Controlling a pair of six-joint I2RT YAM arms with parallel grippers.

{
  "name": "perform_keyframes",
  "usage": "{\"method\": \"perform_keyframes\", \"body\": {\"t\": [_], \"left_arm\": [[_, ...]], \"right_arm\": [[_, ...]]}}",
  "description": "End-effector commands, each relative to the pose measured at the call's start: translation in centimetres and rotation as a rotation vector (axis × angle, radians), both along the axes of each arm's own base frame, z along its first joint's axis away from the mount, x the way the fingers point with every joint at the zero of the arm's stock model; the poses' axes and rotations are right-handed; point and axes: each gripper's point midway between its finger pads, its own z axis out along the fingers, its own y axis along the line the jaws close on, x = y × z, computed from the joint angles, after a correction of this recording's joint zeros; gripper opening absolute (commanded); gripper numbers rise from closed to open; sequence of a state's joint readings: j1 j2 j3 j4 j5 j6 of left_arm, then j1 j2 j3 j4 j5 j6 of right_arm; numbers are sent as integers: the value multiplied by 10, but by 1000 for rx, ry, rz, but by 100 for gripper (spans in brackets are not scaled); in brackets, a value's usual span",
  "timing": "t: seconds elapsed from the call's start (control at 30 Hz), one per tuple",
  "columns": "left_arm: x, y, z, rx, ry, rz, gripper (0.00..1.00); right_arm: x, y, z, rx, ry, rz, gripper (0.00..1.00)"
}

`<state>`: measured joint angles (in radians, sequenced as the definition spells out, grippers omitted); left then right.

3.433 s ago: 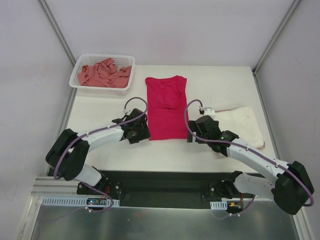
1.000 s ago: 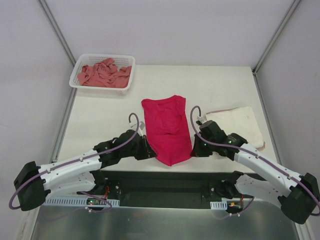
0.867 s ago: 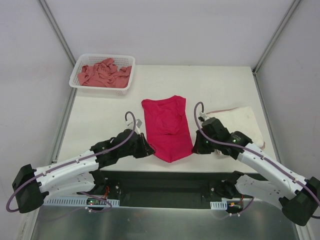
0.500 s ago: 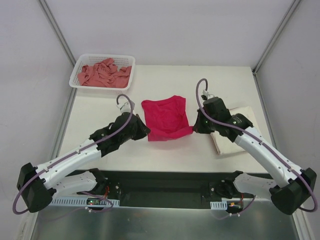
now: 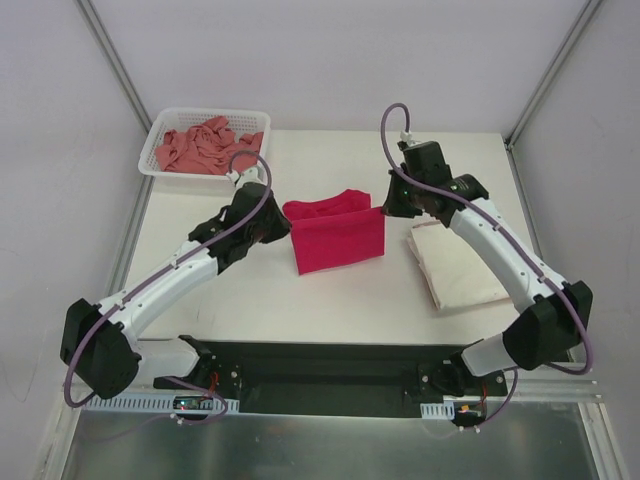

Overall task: Fold and stack the t-shirts
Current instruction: Fold the tshirt

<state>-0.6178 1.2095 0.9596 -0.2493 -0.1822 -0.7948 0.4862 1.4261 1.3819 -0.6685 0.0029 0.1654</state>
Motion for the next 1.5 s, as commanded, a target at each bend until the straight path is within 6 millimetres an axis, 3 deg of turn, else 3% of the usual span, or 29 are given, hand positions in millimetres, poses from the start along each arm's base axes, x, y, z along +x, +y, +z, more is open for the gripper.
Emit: {"method": "perform_keyframes", "body": {"t": [0.0, 0.03, 0.17, 0.2, 0.27, 0.3, 0.33, 0.37, 0.4, 0.47, 0.5, 0.57, 0.6, 0.67, 0.73, 0.77, 0.83, 0.9, 1.0, 1.03, 1.07, 1.13, 1.2, 1.27, 1.33, 1.37, 1.4, 1.43, 1.47], "left_arm": [[26, 4, 21, 31, -53, 11, 0], [31, 5, 17, 46, -44, 17, 0], [50, 13, 8, 55, -12, 38, 0], [55, 13, 8, 51, -7, 39, 0], [66, 18, -4, 60, 27, 50, 0], [71, 19, -4, 59, 30, 57, 0], [77, 20, -14, 75, 52, 59, 0], [84, 20, -11, 66, 50, 60, 0], [91, 20, -23, 83, 76, 65, 0], [104, 20, -25, 91, 75, 70, 0], [108, 18, -37, 98, 104, 62, 0], [120, 19, -39, 97, 108, 64, 0], [123, 16, -51, 97, 138, 51, 0], [133, 17, -55, 93, 145, 56, 0], [140, 21, -70, 97, 178, 70, 0], [144, 21, -71, 94, 179, 75, 0], [149, 25, -84, 103, 206, 89, 0], [154, 28, -93, 104, 223, 102, 0], [157, 30, -96, 90, 242, 107, 20], [158, 31, -94, 87, 242, 106, 28], [158, 30, -91, 84, 236, 103, 48], [158, 30, -80, 77, 215, 93, 66], [154, 27, -64, 58, 191, 76, 77], [146, 24, -57, 34, 188, 55, 98], [136, 19, -40, -7, 172, 26, 99], [126, 17, -45, -18, 193, 15, 99], [118, 12, -34, -46, 182, -7, 99], [111, 8, -34, -63, 194, -19, 99], [101, 5, -39, -70, 214, -32, 99]], "right_arm": [[32, 6, 10, 11, -38, 36, 1], [39, 10, 18, 23, -57, 48, 1], [65, 13, 13, 32, -39, 46, 1], [71, 14, 3, 24, -16, 45, 1], [84, 15, 3, 33, -20, 35, 1], [90, 16, -10, 26, 6, 35, 1], [95, 17, -13, 25, 11, 36, 1], [102, 17, -13, 25, 7, 31, 1], [107, 16, -27, 12, 33, 21, 1], [118, 15, -33, 5, 38, 3, 1], [123, 17, -47, 0, 64, -2, 1], [135, 19, -49, 8, 63, -4, 1], [139, 20, -64, 1, 93, -5, 1], [147, 20, -80, -8, 120, -10, 1], [157, 22, -82, -6, 116, -12, 1], [160, 22, -96, -12, 138, -13, 4], [169, 28, -98, 9, 140, 0, 8], [176, 30, -115, 14, 166, 5, 14], [183, 41, -121, 59, 182, 42, 37], [186, 43, -116, 75, 173, 50, 61], [186, 44, -116, 82, 176, 63, 76], [184, 45, -107, 90, 168, 74, 95], [176, 43, -89, 92, 145, 79, 100], [161, 38, -73, 96, 127, 81, 97], [149, 40, -62, 117, 105, 96, 97], [139, 40, -39, 137, 66, 107, 97], [123, 37, -52, 134, 108, 106, 97], [113, 41, -50, 145, 110, 120, 97], [101, 40, -32, 164, 82, 127, 97]]}}
